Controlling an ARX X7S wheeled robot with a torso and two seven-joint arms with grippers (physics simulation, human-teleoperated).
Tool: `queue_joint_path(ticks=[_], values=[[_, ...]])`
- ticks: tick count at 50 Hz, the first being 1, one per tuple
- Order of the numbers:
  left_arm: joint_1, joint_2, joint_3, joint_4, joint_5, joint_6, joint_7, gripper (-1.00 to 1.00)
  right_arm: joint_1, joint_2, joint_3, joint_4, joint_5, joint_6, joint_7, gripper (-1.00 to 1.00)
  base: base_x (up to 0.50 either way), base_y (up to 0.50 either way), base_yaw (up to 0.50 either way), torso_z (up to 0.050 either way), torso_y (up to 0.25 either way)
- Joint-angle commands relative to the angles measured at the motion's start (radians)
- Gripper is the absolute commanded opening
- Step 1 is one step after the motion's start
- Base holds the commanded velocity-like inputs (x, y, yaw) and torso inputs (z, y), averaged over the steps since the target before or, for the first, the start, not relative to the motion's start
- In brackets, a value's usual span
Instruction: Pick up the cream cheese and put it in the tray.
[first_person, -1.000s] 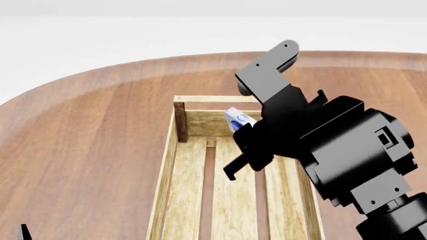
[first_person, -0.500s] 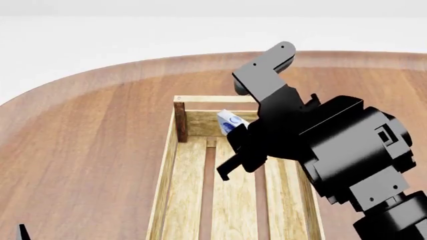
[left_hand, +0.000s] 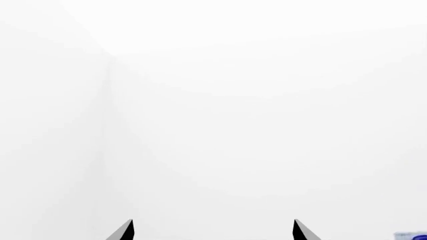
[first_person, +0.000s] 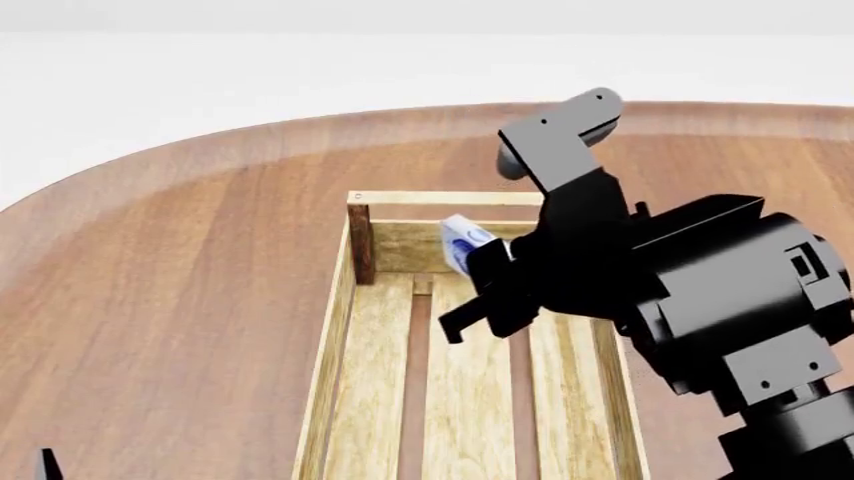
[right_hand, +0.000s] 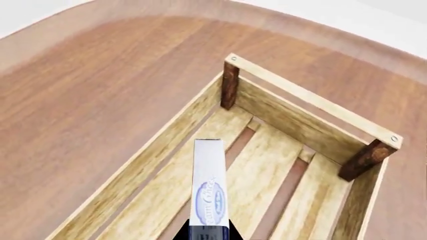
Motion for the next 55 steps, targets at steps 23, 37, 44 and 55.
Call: queue_joint_path(ticks=[23,37,44,55], values=[[-0.004,0.002,-0.001,-0.003,0.015,-0.004,-0.015,1.0,0.008,0.017,0.012,-0.017,-0.003,-0.003,0.018,-1.0,0.0,0.0,0.0,0.0,0.0],[-0.004,0.002,-0.003,-0.004,0.01,0.004,-0.022,1.0,0.007,0.012,0.002,-0.003,-0.012,-0.02,0.019,-1.0,0.0,0.0,0.0,0.0,0.001],[-0.003,0.001,-0.001,-0.005,0.012,0.007,-0.024,1.0,0.004,0.013,0.004,-0.007,-0.01,-0.018,0.024,-1.0,0.0,0.0,0.0,0.0,0.0],[-0.004,0.005,0.0,0.001,0.031,-0.011,-0.029,1.0,0.003,0.012,-0.004,-0.007,-0.016,-0.027,0.027,-1.0,0.0,0.0,0.0,0.0,-0.021]])
